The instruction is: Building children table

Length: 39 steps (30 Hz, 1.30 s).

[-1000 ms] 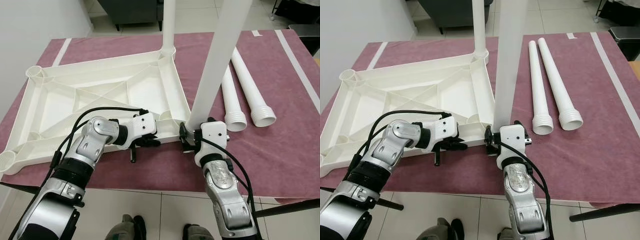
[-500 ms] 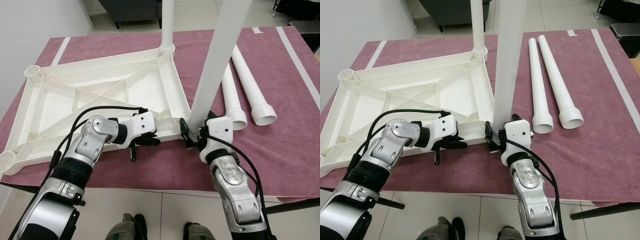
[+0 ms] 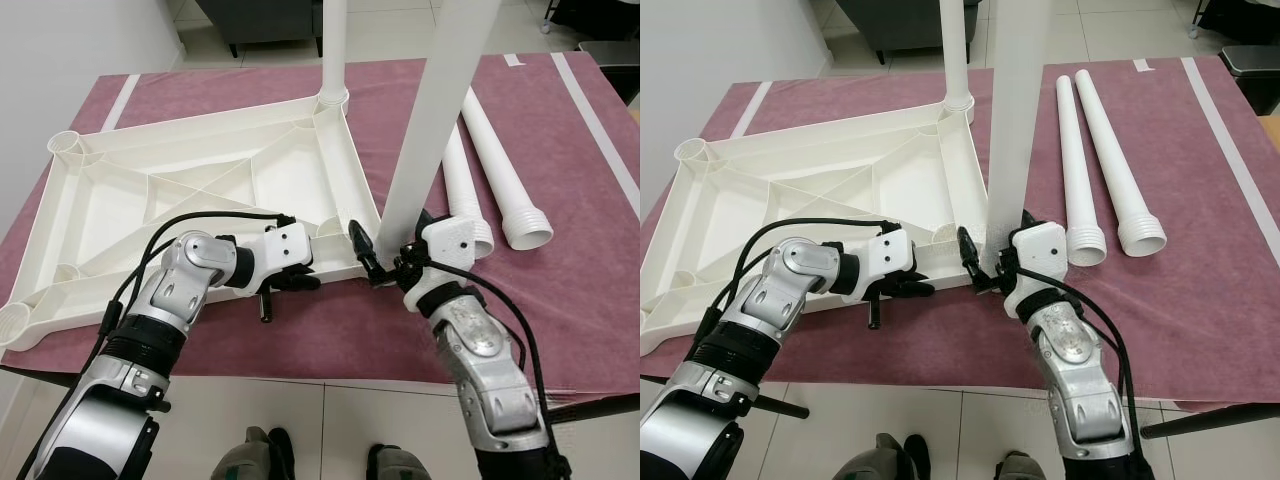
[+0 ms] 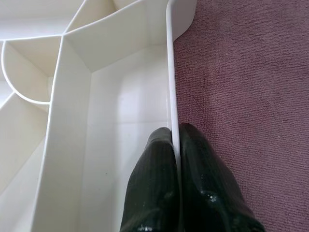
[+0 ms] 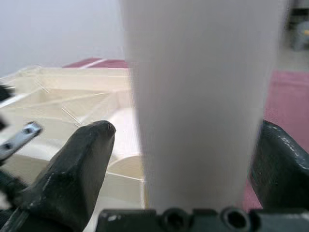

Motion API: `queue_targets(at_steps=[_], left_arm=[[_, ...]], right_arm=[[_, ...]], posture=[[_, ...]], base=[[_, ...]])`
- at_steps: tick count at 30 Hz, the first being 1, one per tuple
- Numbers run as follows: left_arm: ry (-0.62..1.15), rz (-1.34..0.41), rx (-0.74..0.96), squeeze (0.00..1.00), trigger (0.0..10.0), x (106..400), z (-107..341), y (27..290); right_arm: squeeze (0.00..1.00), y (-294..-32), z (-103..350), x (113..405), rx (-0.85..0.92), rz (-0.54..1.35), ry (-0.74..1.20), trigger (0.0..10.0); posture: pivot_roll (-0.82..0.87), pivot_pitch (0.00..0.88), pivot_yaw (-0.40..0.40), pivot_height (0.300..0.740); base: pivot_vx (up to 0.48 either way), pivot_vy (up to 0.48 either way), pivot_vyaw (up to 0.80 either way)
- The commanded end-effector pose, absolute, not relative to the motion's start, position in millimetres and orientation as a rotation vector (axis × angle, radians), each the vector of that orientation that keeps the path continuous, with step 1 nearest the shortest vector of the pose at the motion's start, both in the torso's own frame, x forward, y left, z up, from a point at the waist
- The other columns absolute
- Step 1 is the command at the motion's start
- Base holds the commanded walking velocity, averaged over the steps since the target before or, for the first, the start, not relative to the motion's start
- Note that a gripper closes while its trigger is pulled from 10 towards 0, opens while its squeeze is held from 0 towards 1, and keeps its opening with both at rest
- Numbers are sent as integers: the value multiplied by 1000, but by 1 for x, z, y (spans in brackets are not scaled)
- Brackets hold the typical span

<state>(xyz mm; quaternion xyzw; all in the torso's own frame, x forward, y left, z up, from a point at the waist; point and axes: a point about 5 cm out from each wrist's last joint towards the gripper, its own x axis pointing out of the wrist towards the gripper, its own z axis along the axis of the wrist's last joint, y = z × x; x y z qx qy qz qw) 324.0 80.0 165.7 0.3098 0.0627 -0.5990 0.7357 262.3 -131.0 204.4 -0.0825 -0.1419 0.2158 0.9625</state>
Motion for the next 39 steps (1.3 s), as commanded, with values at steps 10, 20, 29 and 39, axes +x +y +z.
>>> queue_targets(at_steps=[10,20,29,39], left_arm=[[68,-1297,719,0,0,323,179,102],[71,-1435,761,0,0,308,190,125],[75,-1461,763,0,0,302,183,127],[57,-1400,726,0,0,310,184,118]], right_arm=[[0,-132,207,261,-244,745,-213,10000],[0,-129,213,265,-265,890,-187,10000],[0,-117,217,264,-239,1031,-178,10000],[0,-118,210,261,-213,1036,-153,0]], posture=[[-100,160,157,740],[-94,157,154,740],[-87,147,144,740],[-94,148,147,740]], base=[[0,0,0],[0,0,0],[0,0,0],[0,0,0]])
